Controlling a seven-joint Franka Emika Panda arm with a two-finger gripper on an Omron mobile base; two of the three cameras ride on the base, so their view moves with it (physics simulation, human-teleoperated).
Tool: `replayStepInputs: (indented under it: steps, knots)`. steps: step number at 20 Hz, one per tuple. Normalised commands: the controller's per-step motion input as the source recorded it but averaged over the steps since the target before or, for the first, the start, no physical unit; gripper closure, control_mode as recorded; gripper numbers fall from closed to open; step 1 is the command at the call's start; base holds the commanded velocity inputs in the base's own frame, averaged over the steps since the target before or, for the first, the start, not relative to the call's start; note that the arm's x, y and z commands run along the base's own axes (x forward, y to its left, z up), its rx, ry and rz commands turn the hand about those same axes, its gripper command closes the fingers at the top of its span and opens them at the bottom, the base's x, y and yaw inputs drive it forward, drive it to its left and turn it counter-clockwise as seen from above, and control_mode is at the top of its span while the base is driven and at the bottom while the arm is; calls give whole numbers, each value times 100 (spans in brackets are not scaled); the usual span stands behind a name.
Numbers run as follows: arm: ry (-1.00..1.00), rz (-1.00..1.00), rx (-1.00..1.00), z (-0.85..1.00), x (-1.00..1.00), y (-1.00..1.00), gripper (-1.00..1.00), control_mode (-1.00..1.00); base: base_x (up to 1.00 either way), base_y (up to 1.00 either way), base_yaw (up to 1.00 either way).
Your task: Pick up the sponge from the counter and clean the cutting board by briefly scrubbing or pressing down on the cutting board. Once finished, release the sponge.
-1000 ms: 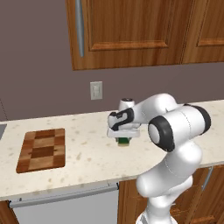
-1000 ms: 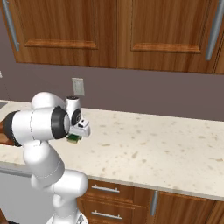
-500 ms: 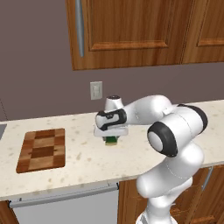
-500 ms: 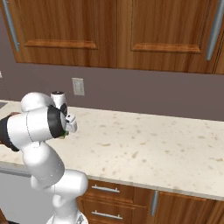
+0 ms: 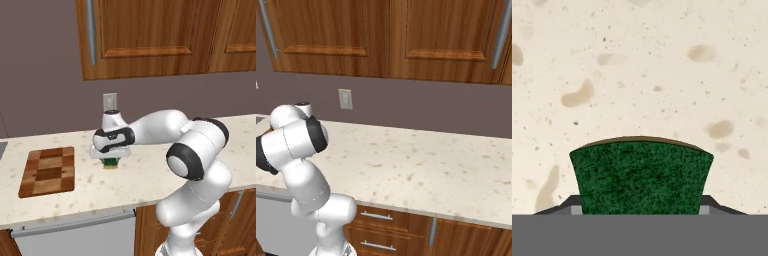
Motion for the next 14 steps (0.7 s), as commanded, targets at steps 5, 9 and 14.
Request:
replayStepInputs:
  steps: [5,9,14]
  knots:
    - [0,0,0,10,-26,23,100,-100,0,0,0]
    - [0,0,0,0,-30,-2,100,-100,0,0,0]
    - [0,0,0,0,-28,-15,100,-100,0,0,0]
